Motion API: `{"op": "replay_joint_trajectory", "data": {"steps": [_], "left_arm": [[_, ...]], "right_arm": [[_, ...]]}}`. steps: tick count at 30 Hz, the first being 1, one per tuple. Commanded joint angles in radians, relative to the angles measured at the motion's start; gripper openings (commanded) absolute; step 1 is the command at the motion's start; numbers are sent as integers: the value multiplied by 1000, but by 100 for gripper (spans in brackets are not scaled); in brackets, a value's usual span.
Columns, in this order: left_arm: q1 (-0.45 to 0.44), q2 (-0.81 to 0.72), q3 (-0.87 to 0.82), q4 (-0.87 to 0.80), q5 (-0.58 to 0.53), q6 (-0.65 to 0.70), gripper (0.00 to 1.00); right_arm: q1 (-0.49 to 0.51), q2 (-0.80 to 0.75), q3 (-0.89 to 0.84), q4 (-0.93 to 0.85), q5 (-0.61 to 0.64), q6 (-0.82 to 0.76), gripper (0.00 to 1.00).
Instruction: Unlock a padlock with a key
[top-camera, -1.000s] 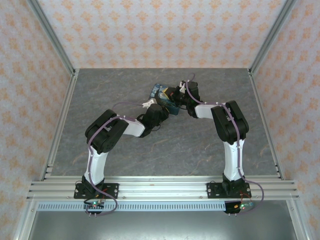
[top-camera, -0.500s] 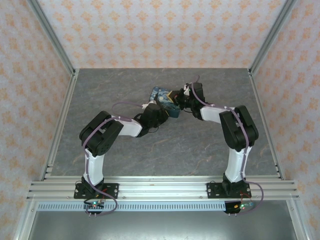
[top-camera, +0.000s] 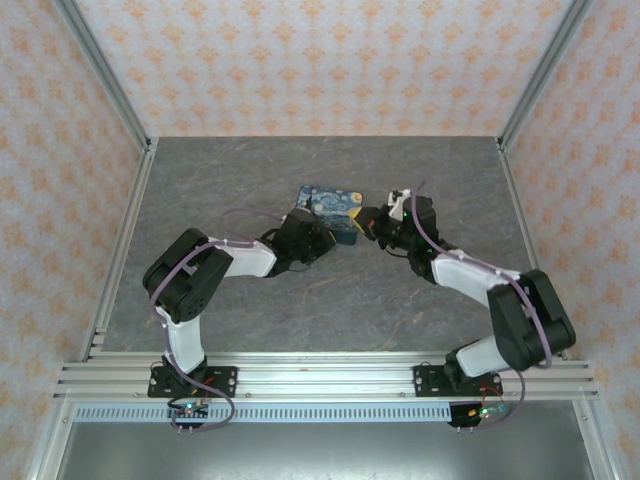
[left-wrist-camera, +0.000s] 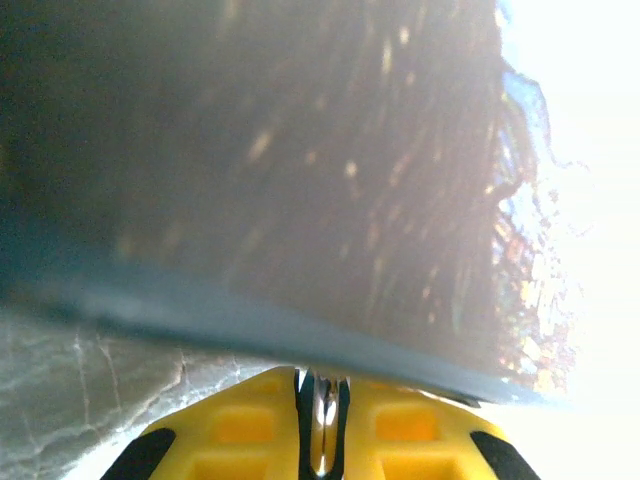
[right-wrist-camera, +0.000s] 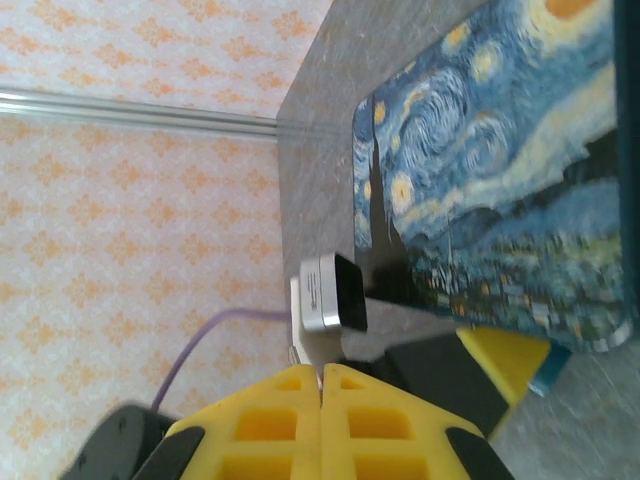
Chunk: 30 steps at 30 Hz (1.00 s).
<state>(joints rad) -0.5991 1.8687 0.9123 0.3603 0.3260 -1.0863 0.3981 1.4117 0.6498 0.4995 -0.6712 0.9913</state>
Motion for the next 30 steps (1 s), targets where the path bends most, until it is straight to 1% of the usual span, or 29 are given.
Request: {"op": "replay_joint_trajectory", "data": {"steps": [1,5,10,16,23,30], "left_arm": [[13,-39,37,-24,87,-12,0],[17,-53,48,-15,138,-11,0],[41,-74,32,40,202,-49,0],[54,-112,8,98,232,-98,0],[54,-97,12,190,261,-182,0],[52,-108,-27,253,247,-243,0]], "right_arm": [[15,-85,-90,-20,16,-33,0],[27,-157,-187,16,15,-21,0],[46,-198,-272,58,14,-8,0],[65,-217,-367,121,87,55,0],[96,-212,-372,164,139,119,0],[100,-200,-347,198,189,184,0]]}}
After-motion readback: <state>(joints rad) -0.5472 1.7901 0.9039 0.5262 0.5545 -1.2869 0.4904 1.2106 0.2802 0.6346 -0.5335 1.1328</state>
